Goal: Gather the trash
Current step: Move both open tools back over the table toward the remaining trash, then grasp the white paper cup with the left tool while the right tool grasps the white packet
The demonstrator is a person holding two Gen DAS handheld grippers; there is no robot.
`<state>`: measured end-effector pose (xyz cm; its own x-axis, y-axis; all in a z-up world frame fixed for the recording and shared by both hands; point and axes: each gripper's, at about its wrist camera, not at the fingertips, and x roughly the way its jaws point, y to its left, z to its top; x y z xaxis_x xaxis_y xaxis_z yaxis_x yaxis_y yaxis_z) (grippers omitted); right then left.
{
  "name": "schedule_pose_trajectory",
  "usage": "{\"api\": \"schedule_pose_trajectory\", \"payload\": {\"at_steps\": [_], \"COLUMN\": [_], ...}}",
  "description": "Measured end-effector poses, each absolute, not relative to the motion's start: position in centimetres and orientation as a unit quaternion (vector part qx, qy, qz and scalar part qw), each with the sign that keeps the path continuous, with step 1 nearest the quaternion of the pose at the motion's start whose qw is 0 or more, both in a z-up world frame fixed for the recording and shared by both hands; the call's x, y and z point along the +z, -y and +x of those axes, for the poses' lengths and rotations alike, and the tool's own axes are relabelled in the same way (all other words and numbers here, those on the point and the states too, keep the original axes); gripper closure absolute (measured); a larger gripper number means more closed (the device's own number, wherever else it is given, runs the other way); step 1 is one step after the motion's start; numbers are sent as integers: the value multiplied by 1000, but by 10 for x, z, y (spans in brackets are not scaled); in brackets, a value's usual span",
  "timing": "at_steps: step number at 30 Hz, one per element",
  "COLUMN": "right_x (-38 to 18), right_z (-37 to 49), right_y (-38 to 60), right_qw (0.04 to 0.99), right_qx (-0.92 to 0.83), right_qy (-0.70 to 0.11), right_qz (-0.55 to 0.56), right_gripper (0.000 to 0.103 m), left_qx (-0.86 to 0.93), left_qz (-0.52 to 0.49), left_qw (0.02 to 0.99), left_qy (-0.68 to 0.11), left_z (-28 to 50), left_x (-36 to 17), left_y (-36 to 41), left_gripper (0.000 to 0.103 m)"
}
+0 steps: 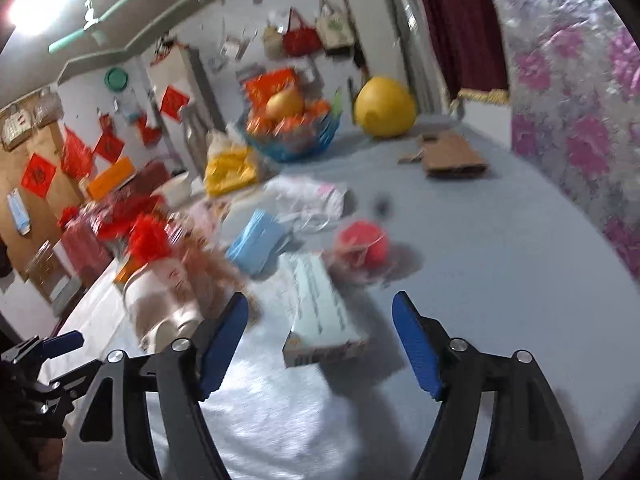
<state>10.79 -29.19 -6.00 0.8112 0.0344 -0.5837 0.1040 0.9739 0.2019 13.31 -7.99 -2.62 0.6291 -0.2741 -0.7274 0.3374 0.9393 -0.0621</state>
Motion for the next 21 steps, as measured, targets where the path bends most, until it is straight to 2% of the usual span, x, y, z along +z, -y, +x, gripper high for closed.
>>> {"api": "schedule_pose_trajectory", "payload": {"at_steps": [6,12,21], "right_x": [-65,-66,-67], "right_z": [110,112,107], "right_y": [315,315,315], "right_qw": [936,935,935], "right_qx": [2,16,23], "right_qy": [-302,-304,-300], "right_qz": [180,184,186], "right_gripper": [27,27,27], "left_qx": [-136,-58,-48], "left_qz": [54,93,42], "left_qw": [908,914,910], "left_qy": [-393,-391,-409], "left_z": [171,196,167], "left_x": [-21,-38,-50], "left_y": [133,152,71], "left_gripper": [7,7,6]}}
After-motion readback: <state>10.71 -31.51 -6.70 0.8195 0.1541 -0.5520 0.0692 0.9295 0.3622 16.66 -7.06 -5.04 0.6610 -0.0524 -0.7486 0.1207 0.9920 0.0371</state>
